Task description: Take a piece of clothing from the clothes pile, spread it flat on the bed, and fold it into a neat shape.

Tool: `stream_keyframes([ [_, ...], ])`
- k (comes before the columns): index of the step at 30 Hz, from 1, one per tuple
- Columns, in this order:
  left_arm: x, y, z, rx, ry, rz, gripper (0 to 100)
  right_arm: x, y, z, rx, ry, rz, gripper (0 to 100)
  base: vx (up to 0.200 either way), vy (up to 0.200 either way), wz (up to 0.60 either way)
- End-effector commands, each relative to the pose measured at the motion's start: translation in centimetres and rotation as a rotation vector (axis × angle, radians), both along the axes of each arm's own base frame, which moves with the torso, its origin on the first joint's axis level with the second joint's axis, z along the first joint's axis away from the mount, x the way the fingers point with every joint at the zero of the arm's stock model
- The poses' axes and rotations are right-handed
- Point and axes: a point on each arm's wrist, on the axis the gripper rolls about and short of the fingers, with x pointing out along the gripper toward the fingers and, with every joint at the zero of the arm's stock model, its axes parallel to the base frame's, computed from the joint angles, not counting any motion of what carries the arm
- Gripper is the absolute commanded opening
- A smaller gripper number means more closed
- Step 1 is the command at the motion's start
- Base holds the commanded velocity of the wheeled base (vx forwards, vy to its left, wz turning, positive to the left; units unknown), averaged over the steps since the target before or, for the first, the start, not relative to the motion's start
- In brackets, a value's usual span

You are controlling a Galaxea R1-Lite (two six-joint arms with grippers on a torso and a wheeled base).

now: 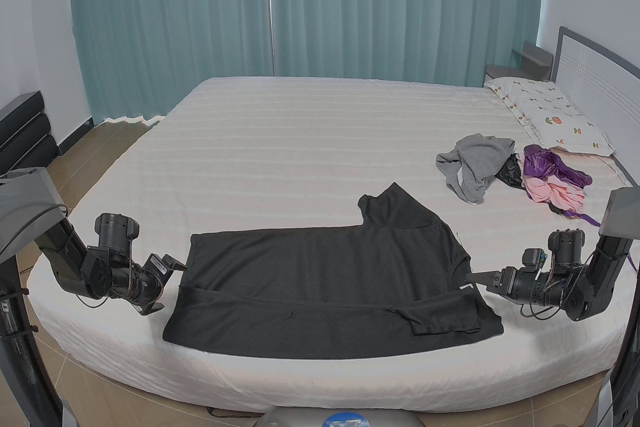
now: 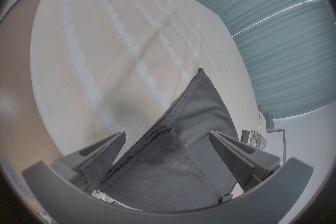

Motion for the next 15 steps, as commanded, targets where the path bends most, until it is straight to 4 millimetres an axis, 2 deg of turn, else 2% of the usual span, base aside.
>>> stream_keyframes([
  [1, 0.1, -0.1, 0.4, 0.002, -0.016, 0.004, 100, -0.5, 0.1, -0.2, 0.028, 0.031, -0.021, 100, 0.0, 0.0, 0.0],
  [6, 0.2, 0.2, 1.0, -0.048, -0.028, 0.046, 100, -0.4, -0.1, -0.2, 0.039, 0.017, -0.036, 100, 0.0, 0.0, 0.0],
  [15, 0.0, 0.1, 1.4, -0.067, -0.039, 0.031, 100, -0.1, 0.0, 0.1, 0.042, -0.006, -0.037, 100, 0.2, 0.0, 0.0],
])
